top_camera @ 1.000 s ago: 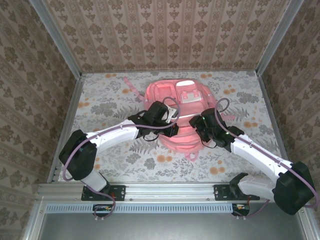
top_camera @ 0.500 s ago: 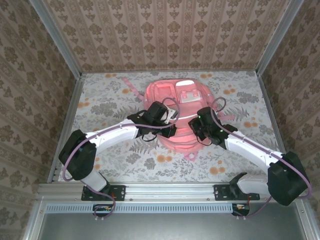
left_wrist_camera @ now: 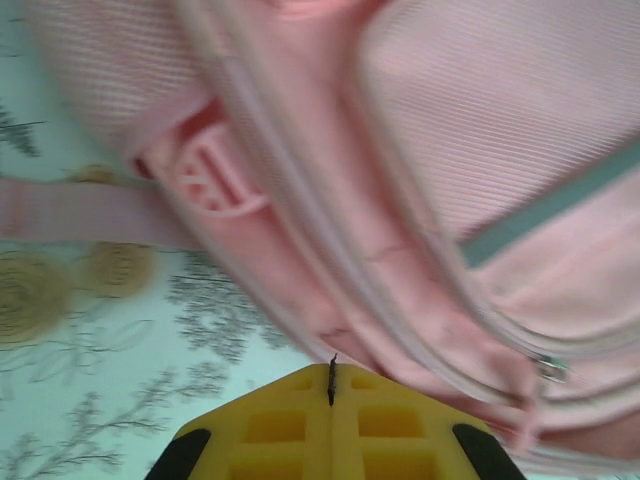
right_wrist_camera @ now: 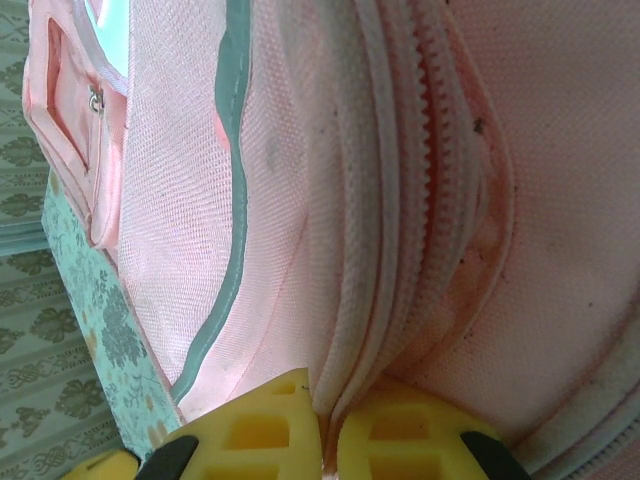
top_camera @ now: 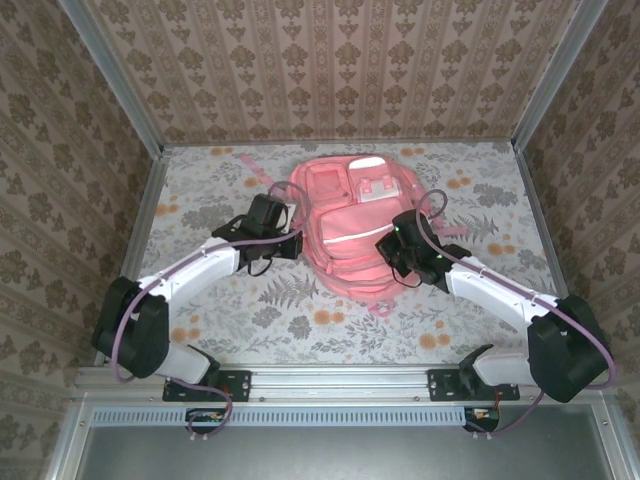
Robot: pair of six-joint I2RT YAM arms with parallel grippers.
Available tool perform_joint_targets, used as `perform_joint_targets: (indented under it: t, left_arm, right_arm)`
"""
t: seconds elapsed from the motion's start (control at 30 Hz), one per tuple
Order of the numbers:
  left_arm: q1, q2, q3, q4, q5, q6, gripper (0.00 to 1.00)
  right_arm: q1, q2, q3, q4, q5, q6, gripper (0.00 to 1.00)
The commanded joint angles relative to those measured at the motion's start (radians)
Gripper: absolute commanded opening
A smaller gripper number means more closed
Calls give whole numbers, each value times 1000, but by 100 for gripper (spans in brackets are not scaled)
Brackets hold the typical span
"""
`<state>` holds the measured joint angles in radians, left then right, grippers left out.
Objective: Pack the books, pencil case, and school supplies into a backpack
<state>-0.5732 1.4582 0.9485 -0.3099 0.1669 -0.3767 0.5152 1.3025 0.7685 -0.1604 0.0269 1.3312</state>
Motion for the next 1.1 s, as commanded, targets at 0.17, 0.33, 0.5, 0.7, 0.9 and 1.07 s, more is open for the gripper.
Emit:
perform_joint_targets:
  t: [0.17, 0.33, 0.5, 0.7, 0.9, 1.07]
  left_arm:
    - [43, 52, 59, 15, 146, 24, 16]
    - [19, -42, -65, 93, 279, 33, 41]
    - [-52, -81, -138, 144, 309, 59, 48]
    - [-89, -16, -107, 173, 281, 48, 44]
    - [-96, 68, -67, 235, 295, 39, 41]
    - [-97, 88, -62, 288, 317, 28, 38]
  right_arm:
    - [6, 13, 44, 35, -31, -63, 4]
    - [5, 1, 63, 36, -42, -78, 3]
    - [5, -7, 90, 35, -48, -89, 3]
    - [6, -8, 92, 36, -51, -84, 2]
    - [6, -9, 82, 36, -56, -75, 2]
    - [9, -15, 80, 32, -53, -73, 2]
